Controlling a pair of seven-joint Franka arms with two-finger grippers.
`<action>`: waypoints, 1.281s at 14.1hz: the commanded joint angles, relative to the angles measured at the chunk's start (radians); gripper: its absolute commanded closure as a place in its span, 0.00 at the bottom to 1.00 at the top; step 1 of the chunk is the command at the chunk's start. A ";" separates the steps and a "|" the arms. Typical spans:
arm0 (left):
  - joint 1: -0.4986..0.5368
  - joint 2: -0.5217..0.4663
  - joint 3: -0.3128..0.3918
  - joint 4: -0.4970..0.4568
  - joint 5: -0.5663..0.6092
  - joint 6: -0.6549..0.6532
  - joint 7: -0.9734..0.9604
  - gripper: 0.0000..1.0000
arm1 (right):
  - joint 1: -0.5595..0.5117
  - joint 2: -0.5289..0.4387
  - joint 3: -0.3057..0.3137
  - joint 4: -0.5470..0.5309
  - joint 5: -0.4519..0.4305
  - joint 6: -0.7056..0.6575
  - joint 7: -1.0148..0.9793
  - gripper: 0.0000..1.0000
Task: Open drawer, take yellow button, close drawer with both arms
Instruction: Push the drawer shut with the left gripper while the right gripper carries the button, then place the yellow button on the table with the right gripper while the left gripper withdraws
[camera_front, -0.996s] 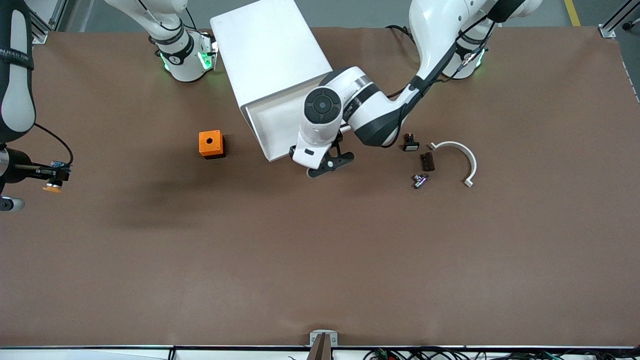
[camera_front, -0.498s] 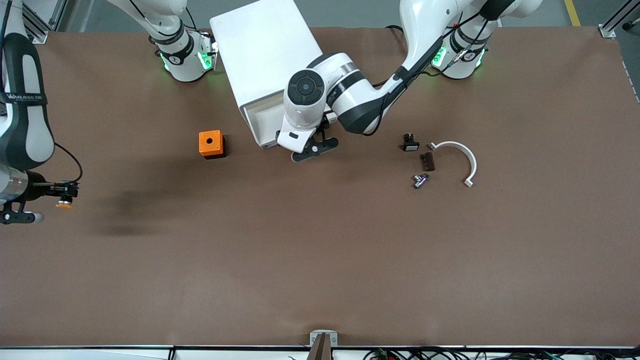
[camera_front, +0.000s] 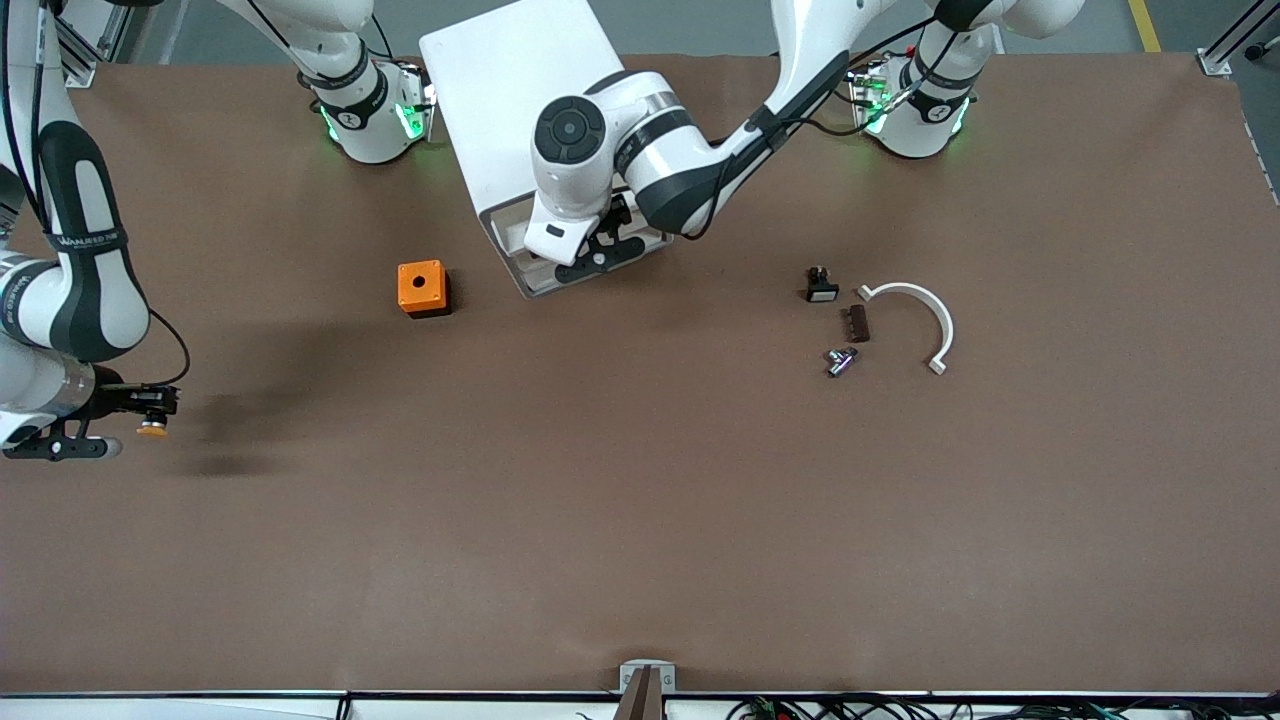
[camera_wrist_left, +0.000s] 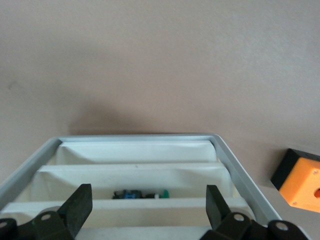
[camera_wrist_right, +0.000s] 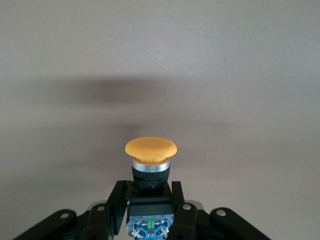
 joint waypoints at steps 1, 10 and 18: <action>-0.028 -0.010 -0.012 -0.016 0.006 0.035 -0.044 0.00 | -0.032 0.047 0.022 0.011 -0.023 0.077 -0.011 0.86; -0.053 -0.011 -0.013 -0.015 -0.077 0.058 -0.062 0.00 | -0.057 0.130 0.022 0.012 -0.023 0.206 -0.009 0.83; 0.162 -0.028 0.011 -0.015 -0.001 -0.004 0.345 0.00 | -0.063 0.133 0.023 0.014 -0.020 0.200 -0.006 0.00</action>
